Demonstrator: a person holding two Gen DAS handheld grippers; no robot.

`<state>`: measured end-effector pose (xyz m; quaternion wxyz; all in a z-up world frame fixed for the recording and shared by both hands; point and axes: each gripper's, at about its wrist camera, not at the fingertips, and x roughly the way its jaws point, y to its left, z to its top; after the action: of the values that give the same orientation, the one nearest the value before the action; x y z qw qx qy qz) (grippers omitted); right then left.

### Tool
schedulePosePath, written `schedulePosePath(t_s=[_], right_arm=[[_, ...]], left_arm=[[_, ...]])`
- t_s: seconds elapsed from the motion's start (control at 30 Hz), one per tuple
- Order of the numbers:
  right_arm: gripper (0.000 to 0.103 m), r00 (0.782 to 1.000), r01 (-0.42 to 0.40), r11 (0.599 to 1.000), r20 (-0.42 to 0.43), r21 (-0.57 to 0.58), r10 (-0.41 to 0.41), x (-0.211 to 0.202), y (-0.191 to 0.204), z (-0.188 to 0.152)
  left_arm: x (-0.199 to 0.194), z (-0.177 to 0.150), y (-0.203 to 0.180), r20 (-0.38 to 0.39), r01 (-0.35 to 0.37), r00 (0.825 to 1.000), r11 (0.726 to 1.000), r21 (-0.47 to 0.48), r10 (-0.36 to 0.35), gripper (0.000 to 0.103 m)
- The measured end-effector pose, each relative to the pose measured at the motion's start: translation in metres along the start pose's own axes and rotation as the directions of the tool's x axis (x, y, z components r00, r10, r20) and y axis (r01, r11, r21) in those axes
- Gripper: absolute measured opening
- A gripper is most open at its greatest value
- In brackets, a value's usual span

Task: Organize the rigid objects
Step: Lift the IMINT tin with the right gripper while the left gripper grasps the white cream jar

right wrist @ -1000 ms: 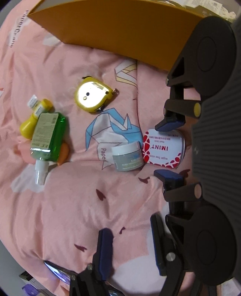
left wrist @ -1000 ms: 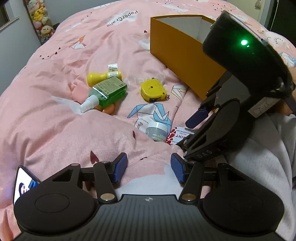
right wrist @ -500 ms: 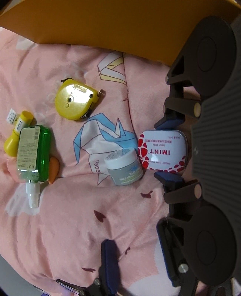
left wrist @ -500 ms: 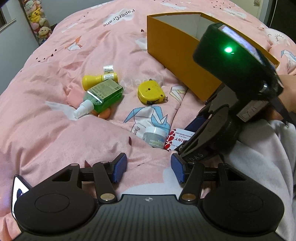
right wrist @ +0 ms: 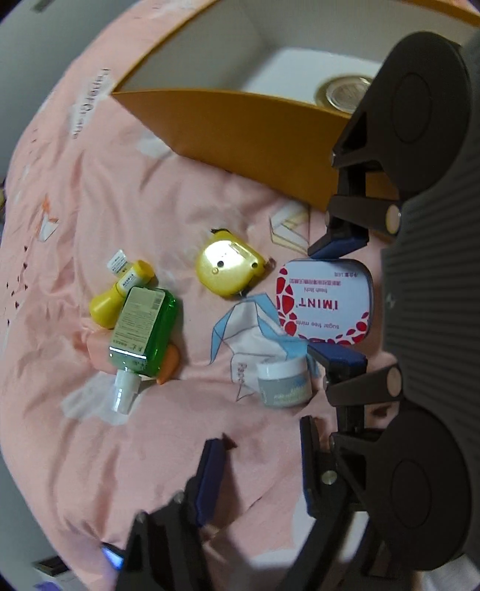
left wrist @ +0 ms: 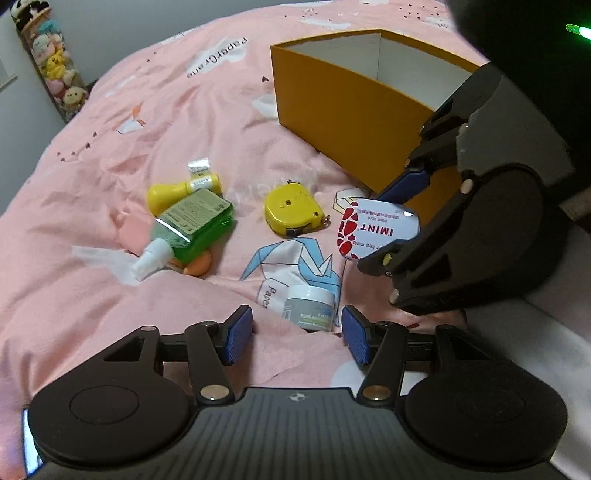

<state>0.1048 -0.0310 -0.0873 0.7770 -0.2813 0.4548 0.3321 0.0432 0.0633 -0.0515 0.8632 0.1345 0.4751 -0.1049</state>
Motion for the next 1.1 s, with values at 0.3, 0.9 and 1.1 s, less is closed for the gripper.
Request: schedulePosePath(t_s=[0.3, 0.9, 1.1], right_arm=[[0.049, 1.0, -0.01, 0.994, -0.015, -0.106, 0.008, 0.005, -0.002, 0.002], [0.049, 0.998, -0.06, 0.995, -0.024, -0.082, 0.058, 0.016, -0.008, 0.004], [0.049, 0.998, -0.054, 0.996, 0.009, -0.065, 0.054, 0.006, -0.008, 0.005]], left_arm=[[0.029, 0.008, -0.013, -0.07, -0.023, 0.997, 0.997, 0.068, 0.028, 0.067], [0.06, 0.014, -0.016, -0.168, -0.044, 0.984, 0.998, 0.044, 0.051, 0.047], [0.036, 0.012, -0.012, -0.103, -0.098, 0.99, 0.995, -0.022, 0.095, 0.047]])
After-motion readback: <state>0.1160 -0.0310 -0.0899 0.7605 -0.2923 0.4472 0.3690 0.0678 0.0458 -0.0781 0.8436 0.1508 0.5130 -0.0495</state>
